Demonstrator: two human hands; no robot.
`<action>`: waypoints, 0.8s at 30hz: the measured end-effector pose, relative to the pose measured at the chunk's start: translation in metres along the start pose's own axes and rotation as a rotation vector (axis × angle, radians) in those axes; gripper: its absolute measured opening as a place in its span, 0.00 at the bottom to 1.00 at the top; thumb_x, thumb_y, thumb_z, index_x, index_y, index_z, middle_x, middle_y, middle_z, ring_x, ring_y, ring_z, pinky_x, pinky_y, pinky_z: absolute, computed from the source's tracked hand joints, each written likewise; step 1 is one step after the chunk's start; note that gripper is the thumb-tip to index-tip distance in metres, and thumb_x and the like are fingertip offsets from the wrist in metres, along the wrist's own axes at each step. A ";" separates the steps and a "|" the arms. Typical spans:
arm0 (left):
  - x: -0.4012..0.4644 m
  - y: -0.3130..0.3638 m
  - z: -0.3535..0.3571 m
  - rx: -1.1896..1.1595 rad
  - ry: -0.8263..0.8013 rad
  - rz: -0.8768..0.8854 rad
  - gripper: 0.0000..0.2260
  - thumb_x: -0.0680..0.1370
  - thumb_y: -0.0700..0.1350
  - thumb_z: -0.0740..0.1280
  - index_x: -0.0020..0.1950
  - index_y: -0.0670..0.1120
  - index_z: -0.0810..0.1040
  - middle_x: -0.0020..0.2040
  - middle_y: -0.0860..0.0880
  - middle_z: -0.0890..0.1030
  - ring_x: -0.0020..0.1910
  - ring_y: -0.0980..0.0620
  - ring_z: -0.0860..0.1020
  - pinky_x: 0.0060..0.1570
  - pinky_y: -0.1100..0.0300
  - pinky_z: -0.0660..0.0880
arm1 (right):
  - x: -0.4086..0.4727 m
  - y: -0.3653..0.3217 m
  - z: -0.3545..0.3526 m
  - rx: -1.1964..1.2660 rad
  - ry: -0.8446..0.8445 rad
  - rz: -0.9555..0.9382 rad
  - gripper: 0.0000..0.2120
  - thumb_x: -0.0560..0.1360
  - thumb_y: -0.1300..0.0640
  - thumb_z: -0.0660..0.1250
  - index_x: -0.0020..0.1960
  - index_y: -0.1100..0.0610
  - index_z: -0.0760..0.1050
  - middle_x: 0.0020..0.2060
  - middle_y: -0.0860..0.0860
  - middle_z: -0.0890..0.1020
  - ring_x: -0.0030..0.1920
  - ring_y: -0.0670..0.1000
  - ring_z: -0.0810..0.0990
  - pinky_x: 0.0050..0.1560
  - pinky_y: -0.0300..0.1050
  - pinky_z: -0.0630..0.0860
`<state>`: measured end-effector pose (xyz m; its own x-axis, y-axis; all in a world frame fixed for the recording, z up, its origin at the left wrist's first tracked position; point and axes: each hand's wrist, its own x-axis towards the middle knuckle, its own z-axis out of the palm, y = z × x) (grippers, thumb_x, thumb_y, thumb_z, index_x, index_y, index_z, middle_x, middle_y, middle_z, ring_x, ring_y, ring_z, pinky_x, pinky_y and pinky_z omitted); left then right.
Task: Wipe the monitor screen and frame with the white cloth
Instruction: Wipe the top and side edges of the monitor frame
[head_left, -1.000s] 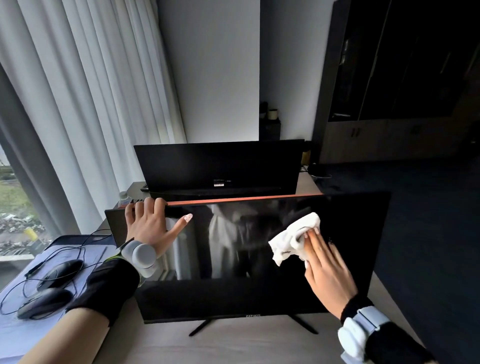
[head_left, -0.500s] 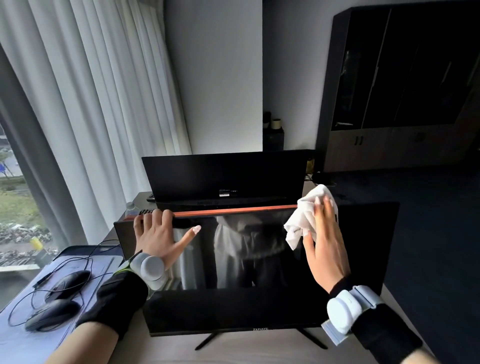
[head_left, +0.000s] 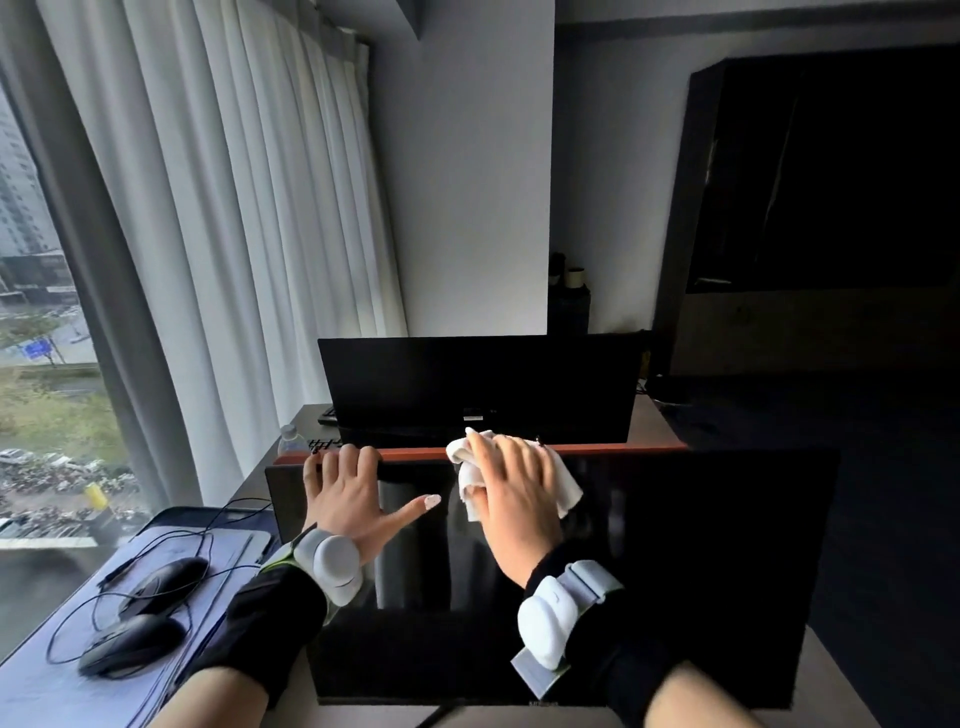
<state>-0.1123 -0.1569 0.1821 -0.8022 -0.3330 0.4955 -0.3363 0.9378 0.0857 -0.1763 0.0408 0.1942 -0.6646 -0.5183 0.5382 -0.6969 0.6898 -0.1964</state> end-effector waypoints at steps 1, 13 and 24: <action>0.001 -0.001 -0.001 0.006 -0.021 0.010 0.35 0.62 0.80 0.51 0.50 0.51 0.62 0.48 0.53 0.62 0.53 0.49 0.65 0.68 0.45 0.52 | 0.006 -0.011 0.004 0.014 -0.030 -0.027 0.28 0.79 0.48 0.56 0.76 0.50 0.53 0.67 0.52 0.69 0.69 0.54 0.64 0.73 0.54 0.52; 0.004 -0.003 -0.009 0.051 -0.100 0.039 0.44 0.56 0.80 0.56 0.60 0.50 0.66 0.55 0.52 0.68 0.60 0.47 0.66 0.69 0.47 0.51 | 0.016 0.001 0.010 0.093 0.016 -0.092 0.26 0.74 0.42 0.50 0.71 0.44 0.60 0.53 0.47 0.76 0.55 0.50 0.75 0.63 0.47 0.66; 0.000 0.007 -0.024 0.100 -0.142 0.026 0.52 0.49 0.84 0.49 0.59 0.49 0.67 0.56 0.50 0.70 0.60 0.45 0.67 0.68 0.47 0.55 | -0.046 0.161 -0.070 -0.008 0.071 0.113 0.28 0.72 0.44 0.62 0.71 0.47 0.66 0.55 0.47 0.77 0.56 0.52 0.74 0.62 0.46 0.61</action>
<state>-0.1029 -0.1480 0.2028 -0.8708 -0.3255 0.3685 -0.3560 0.9343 -0.0160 -0.2393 0.2109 0.1956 -0.7179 -0.3997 0.5700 -0.6159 0.7462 -0.2526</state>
